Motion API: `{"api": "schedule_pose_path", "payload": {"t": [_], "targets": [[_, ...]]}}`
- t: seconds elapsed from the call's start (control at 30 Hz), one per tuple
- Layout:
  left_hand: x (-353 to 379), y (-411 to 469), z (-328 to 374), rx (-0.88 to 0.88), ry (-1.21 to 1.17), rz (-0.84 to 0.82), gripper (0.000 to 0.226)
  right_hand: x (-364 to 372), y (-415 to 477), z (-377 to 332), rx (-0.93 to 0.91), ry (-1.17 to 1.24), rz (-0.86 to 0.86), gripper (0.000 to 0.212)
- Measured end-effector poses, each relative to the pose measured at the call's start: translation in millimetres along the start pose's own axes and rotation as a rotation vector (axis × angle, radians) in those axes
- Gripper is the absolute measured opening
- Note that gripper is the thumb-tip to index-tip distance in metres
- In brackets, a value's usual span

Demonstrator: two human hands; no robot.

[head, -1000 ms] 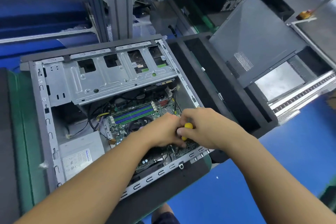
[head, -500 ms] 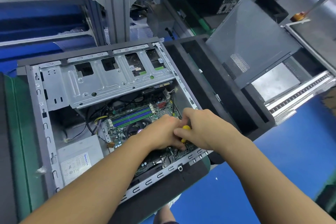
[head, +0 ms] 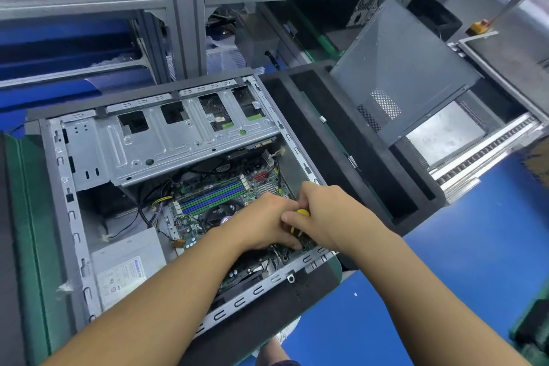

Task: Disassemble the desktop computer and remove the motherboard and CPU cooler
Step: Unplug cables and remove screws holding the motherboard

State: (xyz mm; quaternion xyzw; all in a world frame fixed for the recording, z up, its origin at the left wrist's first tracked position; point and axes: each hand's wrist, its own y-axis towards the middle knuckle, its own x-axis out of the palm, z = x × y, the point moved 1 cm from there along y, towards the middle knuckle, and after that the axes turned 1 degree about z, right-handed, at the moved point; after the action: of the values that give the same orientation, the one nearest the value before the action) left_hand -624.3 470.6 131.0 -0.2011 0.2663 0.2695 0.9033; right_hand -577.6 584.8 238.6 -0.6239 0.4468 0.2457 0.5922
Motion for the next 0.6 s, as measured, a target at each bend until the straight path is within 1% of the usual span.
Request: {"api": "schedule_pose_path", "payload": {"t": [0.07, 0.13, 0.17, 0.2, 0.27, 0.3, 0.33, 0.43, 0.47, 0.53, 0.6], "targets": [[-0.3, -0.5, 0.3, 0.011, -0.028, -0.017, 0.038, 2.5, 0.6, -1.4, -0.002, -0.046, 0.024, 0.027], [-2.1, -1.0, -1.2, 0.009, -0.018, -0.037, 0.040, 3.0, 0.7, -3.2, -0.047, -0.049, 0.027, 0.017], [-2.9, -1.2, -2.5, 0.000, -0.012, -0.051, 0.039, 2.3, 1.1, -3.5, -0.067, -0.050, 0.013, 0.012], [-3.3, -1.3, -4.3, -0.013, -0.011, -0.060, 0.036, 1.4, 1.1, -3.5, -0.084, -0.045, -0.008, 0.011], [-3.3, -0.9, -7.6, -0.033, -0.011, -0.048, 0.023, 1.1, 1.2, -2.9, -0.104, -0.017, -0.055, 0.017], [-3.0, -0.7, -8.0, -0.035, -0.001, -0.034, 0.022, 1.7, 1.1, -3.2, -0.107, -0.001, -0.063, 0.018], [-2.8, -0.8, -7.1, -0.033, 0.006, -0.020, 0.025, 2.7, 0.7, -3.7, -0.101, 0.013, -0.057, 0.019], [-1.8, -1.0, -4.0, -0.017, -0.008, -0.007, 0.027, 6.4, 2.3, -1.8, -0.011, -0.003, 0.016, 0.035], [-2.1, -1.5, -3.0, -0.012, -0.032, -0.009, 0.030, 6.9, 2.6, -1.1, 0.009, -0.014, 0.044, 0.035], [-2.6, -1.7, -3.1, -0.010, -0.046, -0.024, 0.035, 7.1, 2.5, -0.1, -0.008, -0.003, 0.067, 0.027], [-3.3, -1.6, -5.1, -0.009, -0.030, -0.038, 0.036, 5.3, 1.9, -0.1, -0.060, -0.001, 0.051, 0.016]]}}
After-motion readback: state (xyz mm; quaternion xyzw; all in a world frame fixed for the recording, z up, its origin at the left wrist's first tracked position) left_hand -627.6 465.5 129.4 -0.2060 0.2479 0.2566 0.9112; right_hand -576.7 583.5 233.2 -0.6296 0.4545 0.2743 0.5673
